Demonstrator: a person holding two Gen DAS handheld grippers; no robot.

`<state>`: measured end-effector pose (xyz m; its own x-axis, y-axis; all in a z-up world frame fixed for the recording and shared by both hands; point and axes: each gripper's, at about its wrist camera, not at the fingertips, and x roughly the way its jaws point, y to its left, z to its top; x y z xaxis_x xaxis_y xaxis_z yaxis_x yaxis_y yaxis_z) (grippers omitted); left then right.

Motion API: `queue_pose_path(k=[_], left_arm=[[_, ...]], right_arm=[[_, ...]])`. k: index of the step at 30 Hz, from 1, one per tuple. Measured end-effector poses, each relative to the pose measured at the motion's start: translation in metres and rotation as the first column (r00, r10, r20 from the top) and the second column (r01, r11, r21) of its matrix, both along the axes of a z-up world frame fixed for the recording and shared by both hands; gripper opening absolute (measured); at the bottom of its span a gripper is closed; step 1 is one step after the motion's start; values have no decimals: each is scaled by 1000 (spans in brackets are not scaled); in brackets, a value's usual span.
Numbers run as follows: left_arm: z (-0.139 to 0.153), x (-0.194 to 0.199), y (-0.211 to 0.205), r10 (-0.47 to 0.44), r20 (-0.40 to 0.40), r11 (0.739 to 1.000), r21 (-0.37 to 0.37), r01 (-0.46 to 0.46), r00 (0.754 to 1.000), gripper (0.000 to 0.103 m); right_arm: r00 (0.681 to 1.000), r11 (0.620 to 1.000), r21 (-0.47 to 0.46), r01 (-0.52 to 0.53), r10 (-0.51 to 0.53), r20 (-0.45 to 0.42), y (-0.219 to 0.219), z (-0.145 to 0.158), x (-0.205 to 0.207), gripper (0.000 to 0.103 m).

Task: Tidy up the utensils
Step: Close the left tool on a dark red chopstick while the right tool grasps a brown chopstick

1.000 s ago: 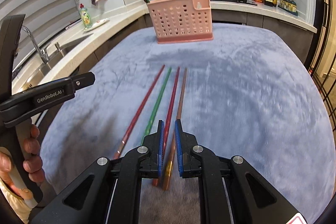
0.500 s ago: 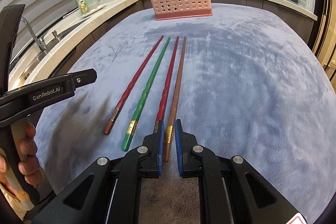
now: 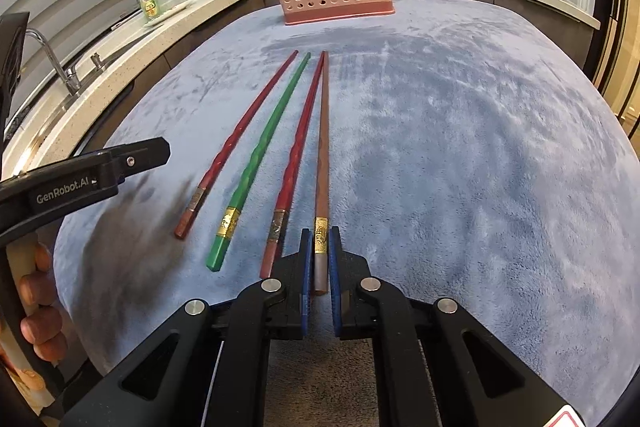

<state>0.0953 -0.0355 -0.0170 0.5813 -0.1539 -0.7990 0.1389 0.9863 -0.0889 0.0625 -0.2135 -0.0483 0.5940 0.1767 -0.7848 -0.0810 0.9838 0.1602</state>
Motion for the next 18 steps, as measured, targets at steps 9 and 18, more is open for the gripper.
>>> queue_pose_path(k=[9, 18], left_arm=[[-8, -9, -13, -47, -31, 999, -20, 46, 998, 53], [-23, -11, -23, -67, -75, 998, -20, 66, 995, 53]], right_arm=[[999, 999, 17, 44, -45, 3, -15, 1, -1, 7], [998, 998, 38, 57, -57, -1, -22, 0, -2, 7]])
